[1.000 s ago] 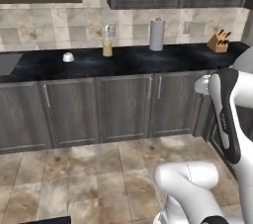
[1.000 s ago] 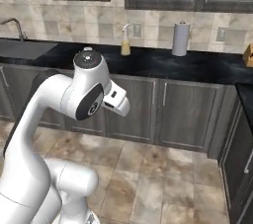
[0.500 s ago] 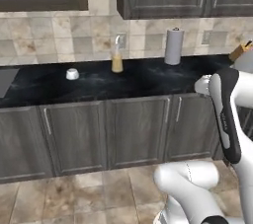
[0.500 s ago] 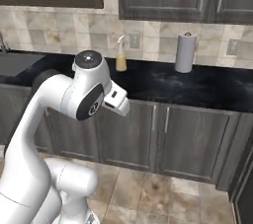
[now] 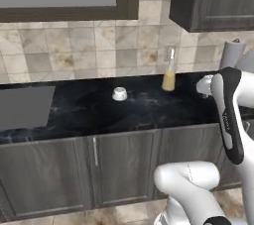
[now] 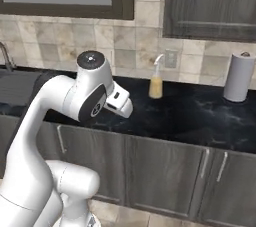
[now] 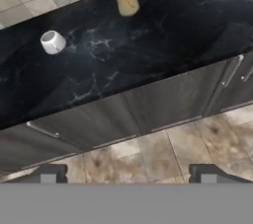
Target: Move the mug from next to the sink to the open cabinet. Then, move the bowl with the tomato to the fridge to clear the area for faucet cleaning.
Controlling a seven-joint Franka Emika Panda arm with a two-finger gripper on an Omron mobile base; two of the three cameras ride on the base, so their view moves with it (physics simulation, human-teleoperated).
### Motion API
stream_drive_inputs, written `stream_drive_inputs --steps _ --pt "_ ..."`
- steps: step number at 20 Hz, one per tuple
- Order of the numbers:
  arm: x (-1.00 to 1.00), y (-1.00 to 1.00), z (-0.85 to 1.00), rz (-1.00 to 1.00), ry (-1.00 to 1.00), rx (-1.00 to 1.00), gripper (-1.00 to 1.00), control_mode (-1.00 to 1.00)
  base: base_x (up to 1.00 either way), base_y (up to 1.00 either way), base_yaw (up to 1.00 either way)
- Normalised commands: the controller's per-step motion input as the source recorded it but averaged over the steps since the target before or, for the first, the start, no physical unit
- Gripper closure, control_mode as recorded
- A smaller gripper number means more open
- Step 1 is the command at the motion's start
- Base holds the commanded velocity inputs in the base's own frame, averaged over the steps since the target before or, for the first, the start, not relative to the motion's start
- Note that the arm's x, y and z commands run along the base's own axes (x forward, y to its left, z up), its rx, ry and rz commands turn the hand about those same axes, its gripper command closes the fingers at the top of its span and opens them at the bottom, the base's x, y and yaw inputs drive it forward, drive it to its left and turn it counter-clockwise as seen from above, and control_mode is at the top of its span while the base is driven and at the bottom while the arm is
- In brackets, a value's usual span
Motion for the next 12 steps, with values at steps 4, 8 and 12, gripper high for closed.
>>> stream_drive_inputs --steps 4,8,12 --pt "0.00 0.00 0.00 0.00 0.00 0.00 -1.00 1.00 1.00 0.97 0.08" --pt "0.00 0.00 0.00 0.00 0.00 0.00 -1.00 1.00 0.96 0.39 0.01" --pt "0.28 0.02 -0.22 0.03 0.00 -0.04 -1.00 -1.00 0.32 0.04 -0.01"
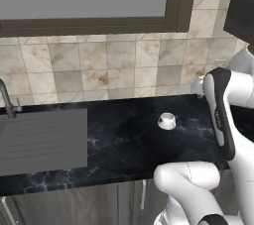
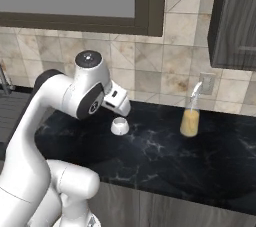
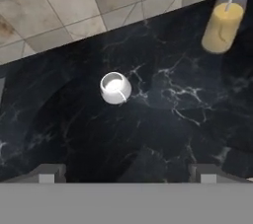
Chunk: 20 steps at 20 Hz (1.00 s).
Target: Move the mug from next to the sink to the open cabinet. Then, move the bowl with the tomato to the fridge to clear the area for faucet cleaning.
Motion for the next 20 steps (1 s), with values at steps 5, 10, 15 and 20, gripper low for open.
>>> stream_drive_inputs --steps 5,10,15,20 --pt "0.26 -0.01 -0.98 0.17 0.01 -0.06 -1.00 -1.00 0.00 0.00 0.00" --pt "0.01 0.01 -1.00 0.31 0.00 -0.04 -1.00 -1.00 0.00 0.00 0.00" --pt "0.64 0.09 -0.84 0.27 -0.06 -0.03 -1.00 -1.00 0.00 0.00 0.00" --pt "0.98 0.22 -0.32 0.14 0.00 -0.06 -1.00 -1.00 0.00 0.00 0.00"
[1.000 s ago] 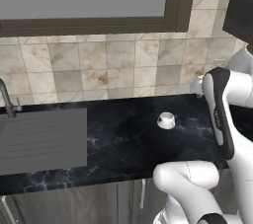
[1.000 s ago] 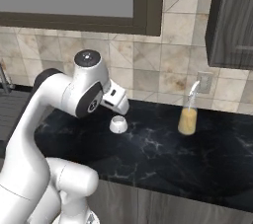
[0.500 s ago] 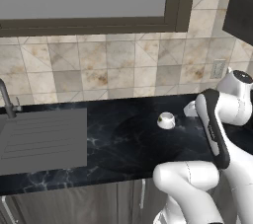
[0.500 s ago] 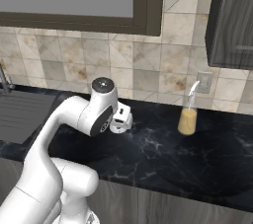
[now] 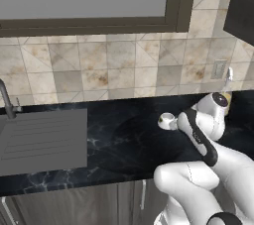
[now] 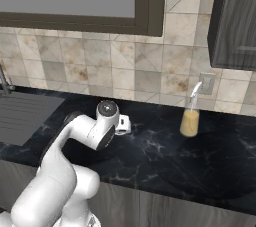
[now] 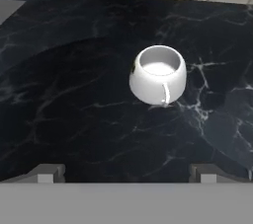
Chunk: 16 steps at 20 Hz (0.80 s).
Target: Move the mug from next to the sink to the open cabinet. Then, move the bowl with the tomato to the fridge to clear the area for faucet cleaning.
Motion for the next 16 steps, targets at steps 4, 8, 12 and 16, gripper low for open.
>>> stream_drive_inputs --steps 4,8,12,16 --pt "0.47 0.15 -0.10 0.06 0.10 -0.08 -1.00 -1.00 0.00 0.00 0.00" --pt "0.14 0.00 -0.13 0.01 0.13 -0.03 -1.00 -1.00 0.00 0.00 0.00" --pt "0.15 -0.23 -0.18 0.00 0.13 0.00 -1.00 -1.00 0.00 0.00 0.00" --pt "0.45 -0.09 -0.13 0.00 0.03 0.00 -1.00 -1.00 0.00 0.00 0.00"
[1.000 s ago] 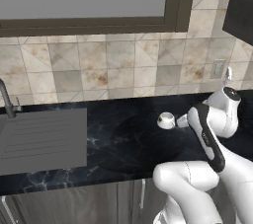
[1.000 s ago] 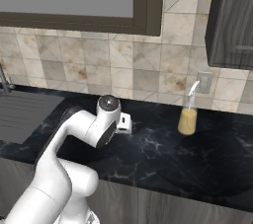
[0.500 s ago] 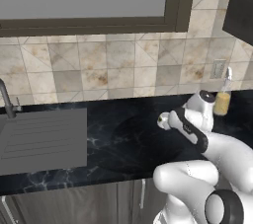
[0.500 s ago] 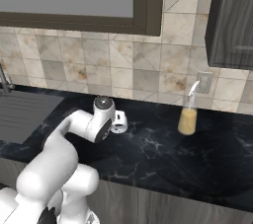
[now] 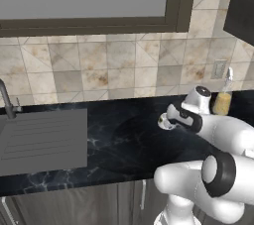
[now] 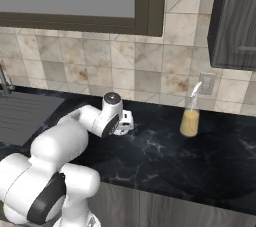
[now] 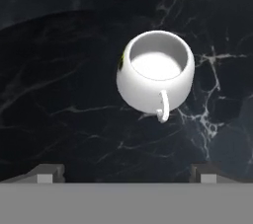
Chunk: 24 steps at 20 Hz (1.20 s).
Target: Move the mug from next to the sink to the open cabinet. Then, move the bowl with the tomato to the fridge to clear the area for faucet cleaning.
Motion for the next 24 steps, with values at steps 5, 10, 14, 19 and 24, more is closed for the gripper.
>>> stream_drive_inputs --steps 5,10,14,19,24 --pt "0.47 0.00 -0.21 0.00 0.01 0.00 -1.00 -1.00 0.00 0.00 0.00" --pt "0.17 -0.10 -0.43 0.00 0.00 0.00 -1.00 -1.00 0.00 0.00 0.00" --pt "0.04 -0.14 -0.24 0.00 0.00 0.00 -1.00 -1.00 0.00 0.00 0.00" --pt "0.18 -0.08 0.00 0.00 0.00 0.00 -1.00 -1.00 0.00 0.00 0.00" --pt "0.31 -0.08 -0.08 0.00 0.00 0.00 -1.00 -1.00 0.00 0.00 0.00"
